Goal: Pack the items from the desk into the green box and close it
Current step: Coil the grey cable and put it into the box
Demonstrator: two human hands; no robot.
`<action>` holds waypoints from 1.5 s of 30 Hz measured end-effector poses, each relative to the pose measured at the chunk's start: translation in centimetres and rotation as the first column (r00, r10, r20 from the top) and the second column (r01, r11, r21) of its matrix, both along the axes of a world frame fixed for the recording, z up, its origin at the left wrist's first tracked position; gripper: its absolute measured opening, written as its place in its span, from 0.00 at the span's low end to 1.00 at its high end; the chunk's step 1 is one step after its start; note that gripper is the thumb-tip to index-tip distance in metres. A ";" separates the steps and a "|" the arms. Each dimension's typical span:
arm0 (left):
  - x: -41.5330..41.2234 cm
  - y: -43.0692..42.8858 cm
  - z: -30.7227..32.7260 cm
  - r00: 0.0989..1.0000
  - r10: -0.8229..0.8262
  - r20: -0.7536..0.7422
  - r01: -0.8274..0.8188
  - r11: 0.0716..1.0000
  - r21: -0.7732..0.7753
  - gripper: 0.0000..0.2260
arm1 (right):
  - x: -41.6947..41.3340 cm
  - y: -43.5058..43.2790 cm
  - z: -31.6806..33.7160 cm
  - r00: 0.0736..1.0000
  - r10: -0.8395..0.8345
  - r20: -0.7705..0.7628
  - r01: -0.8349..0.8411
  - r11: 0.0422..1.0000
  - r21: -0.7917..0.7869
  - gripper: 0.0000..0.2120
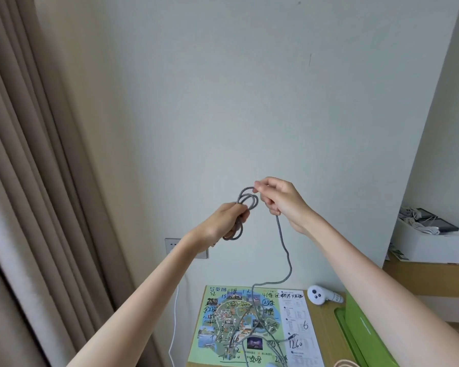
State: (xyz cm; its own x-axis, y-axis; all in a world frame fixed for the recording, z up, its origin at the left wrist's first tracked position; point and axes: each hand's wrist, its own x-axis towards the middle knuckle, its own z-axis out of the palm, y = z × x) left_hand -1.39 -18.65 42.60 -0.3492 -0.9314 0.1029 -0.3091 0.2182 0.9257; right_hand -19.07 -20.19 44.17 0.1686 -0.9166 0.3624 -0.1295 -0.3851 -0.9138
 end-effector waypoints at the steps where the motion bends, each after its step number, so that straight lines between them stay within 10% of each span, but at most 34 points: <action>1: 0.2 -0.1 0.1 0.999 0.034 -0.038 -0.034 0.999 -0.011 0.11 | -0.3 -0.1 -0.4 1.000 0.007 0.026 -0.007 0.999 0.034 0.12; 11: 0.3 -1.0 0.7 0.911 0.141 -0.386 -0.163 0.986 -0.025 0.15 | 0.5 0.5 -2.5 0.986 0.152 -0.069 -0.141 0.980 0.138 0.19; 24: 0.3 -0.8 0.7 0.940 0.136 -0.312 -0.123 0.991 0.061 0.13 | 0.8 0.8 -2.8 0.973 0.147 -0.177 -0.111 0.974 0.199 0.20; 31: 1.6 -0.9 1.4 0.710 0.107 -0.696 0.049 0.979 0.200 0.14 | -0.9 0.3 -3.2 0.985 0.110 -0.135 -0.076 0.968 0.240 0.18; 45: 2.8 -1.0 1.5 0.509 0.165 -0.845 0.083 0.967 0.239 0.15 | -1.4 -0.1 -4.0 0.992 0.041 -0.122 -0.013 0.977 0.215 0.16</action>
